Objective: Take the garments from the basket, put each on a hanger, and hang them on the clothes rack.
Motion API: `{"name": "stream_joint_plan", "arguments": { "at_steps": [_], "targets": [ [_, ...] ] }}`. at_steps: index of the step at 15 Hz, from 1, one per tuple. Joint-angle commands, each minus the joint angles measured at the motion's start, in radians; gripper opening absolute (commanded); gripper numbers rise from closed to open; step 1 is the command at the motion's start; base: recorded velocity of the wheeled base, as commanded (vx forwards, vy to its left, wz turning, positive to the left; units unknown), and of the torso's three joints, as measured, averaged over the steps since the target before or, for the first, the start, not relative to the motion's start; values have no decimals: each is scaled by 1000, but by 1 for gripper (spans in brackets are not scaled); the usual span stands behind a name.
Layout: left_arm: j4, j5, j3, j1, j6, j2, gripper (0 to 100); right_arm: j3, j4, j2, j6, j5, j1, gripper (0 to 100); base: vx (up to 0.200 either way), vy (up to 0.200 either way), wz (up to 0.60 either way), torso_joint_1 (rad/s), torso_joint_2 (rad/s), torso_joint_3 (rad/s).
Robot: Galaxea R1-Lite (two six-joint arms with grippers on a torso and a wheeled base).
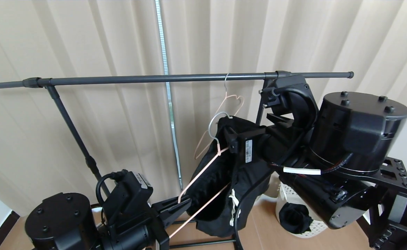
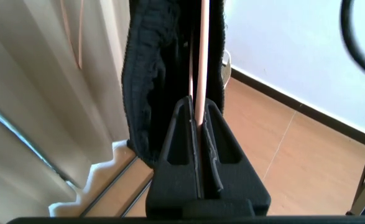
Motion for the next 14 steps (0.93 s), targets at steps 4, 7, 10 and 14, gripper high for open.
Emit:
{"name": "stream_joint_plan", "arguments": {
  "at_steps": [4, 7, 10, 14],
  "targets": [
    [-28, 1, 0, 2, -8, 2, 0, 9, 5, 3, 1, 0, 23, 100, 0, 0, 0, 0, 0, 0],
    [-28, 1, -6, 9, -9, 4, 0, 14, 11, 1, 0, -2, 31, 100, 0, 0, 0, 0, 0, 0],
    [-29, 1, -10, 24, -11, 2, 0, 26, 14, 0, -5, -2, 31, 100, 0, 0, 0, 0, 0, 0],
    [-59, 1, -8, 35, -12, 5, 0, 32, 14, -8, -5, 0, 45, 100, 0, 0, 0, 0, 0, 0]
  ]
}}
